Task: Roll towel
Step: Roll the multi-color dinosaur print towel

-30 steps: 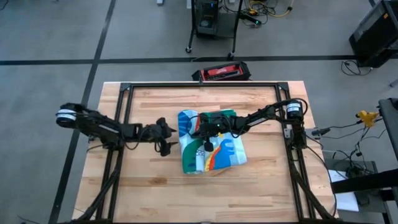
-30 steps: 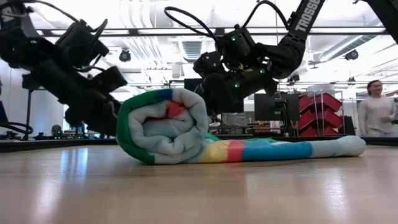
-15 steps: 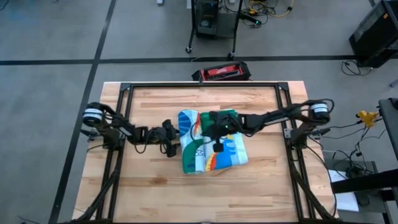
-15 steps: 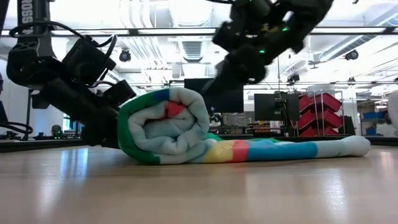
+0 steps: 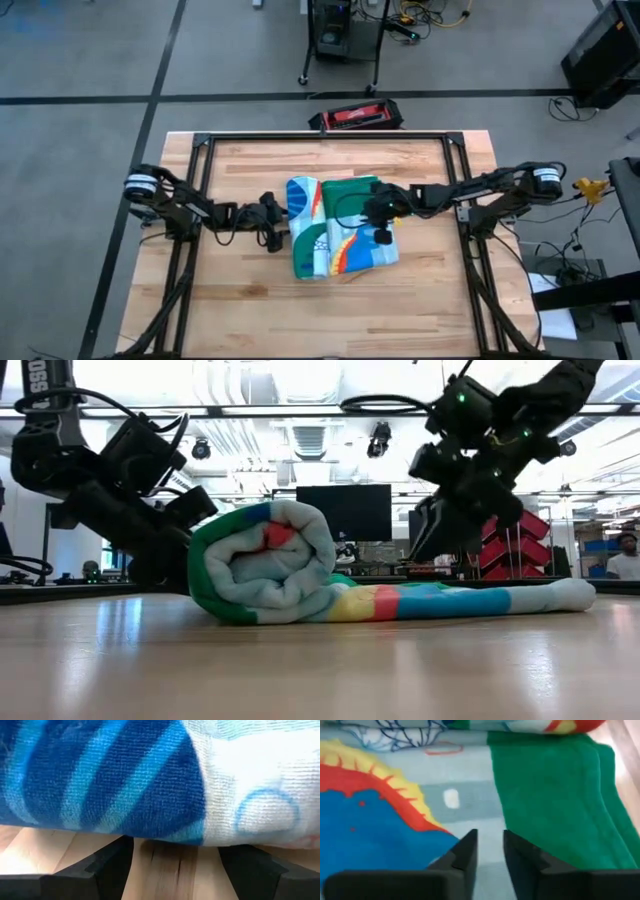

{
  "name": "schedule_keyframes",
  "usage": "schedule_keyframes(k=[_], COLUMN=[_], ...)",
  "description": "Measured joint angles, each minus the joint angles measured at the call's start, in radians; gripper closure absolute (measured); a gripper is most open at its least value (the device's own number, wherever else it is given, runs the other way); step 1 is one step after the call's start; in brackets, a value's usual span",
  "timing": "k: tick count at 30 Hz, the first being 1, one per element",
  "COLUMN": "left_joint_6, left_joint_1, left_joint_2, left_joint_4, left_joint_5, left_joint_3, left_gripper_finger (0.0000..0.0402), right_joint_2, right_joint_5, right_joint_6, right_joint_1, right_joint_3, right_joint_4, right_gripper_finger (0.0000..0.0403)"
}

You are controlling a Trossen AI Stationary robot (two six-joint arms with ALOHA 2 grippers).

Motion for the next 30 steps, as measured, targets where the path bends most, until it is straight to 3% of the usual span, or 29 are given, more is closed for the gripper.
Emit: schedule_keyframes(k=[5,9,20,30], left_joint_6=[0.003,0.004,0.066,0.108], left_joint_1=[-0.002,-0.003,-0.003,-0.003], left_joint_2=[0.0,0.0,-0.001,-0.002], left_joint_4=[0.002,0.002,-0.005,-0.183], left_joint_5=[0.006,0.028,0.028,0.028], left_joint_3=[0.01,0.029,0.141,0.284], left_gripper_finger=[0.0128,0.0128,0.0128,0.0128], right_joint_2=[0.046,0.085,0.141,0.144], right_joint_5=[-0.023,-0.093,-0.103,-0.1], right_joint_6=[-0.087,-0.078,-0.044,-0.044], right_joint_1=[-0.027,-0.061,-0.069,-0.069], right_joint_3=[-0.009,-0.008,-0.005,-0.005], right_joint_4=[-0.015,-0.008,0.013,0.008], right_gripper_finger=[0.0233,0.0205,0.0193,0.0185])
